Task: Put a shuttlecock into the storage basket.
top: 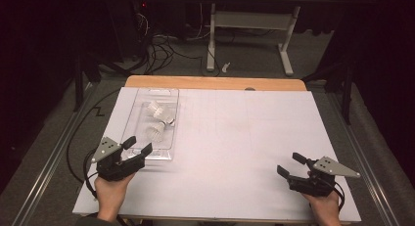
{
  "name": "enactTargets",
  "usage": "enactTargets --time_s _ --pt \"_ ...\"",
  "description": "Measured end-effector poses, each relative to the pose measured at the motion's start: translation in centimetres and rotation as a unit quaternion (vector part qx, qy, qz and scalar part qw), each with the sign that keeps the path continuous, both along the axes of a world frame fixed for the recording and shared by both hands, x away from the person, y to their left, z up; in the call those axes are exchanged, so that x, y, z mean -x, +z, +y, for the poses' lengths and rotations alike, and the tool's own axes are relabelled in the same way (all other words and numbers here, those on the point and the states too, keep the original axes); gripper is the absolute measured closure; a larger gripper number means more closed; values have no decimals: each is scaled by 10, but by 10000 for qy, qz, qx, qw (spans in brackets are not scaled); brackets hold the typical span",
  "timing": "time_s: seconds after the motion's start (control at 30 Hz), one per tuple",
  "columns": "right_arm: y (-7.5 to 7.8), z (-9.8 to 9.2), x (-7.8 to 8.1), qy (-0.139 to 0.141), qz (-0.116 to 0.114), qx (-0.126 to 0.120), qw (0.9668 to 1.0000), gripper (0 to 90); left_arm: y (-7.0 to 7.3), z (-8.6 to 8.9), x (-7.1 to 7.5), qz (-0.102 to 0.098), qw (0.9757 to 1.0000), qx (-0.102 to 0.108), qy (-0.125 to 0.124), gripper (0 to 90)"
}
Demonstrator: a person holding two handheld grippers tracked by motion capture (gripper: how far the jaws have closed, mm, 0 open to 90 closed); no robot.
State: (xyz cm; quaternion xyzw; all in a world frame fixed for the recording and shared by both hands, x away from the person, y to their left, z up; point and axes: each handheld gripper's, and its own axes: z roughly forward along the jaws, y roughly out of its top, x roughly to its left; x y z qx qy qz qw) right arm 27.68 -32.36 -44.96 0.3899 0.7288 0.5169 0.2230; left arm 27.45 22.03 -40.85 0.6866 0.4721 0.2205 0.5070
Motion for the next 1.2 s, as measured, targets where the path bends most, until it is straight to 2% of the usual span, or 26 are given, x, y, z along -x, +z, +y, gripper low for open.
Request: enactTargets --time_s 0.57,1.2 --pt "0 0 0 6 -12 -6 10000 215 -8 -2 0 97 9999 -17 -39 353" --pt "0 0 1 1 -1 -18 10000 214 -16 -3 1 110 9999 17 -26 350"
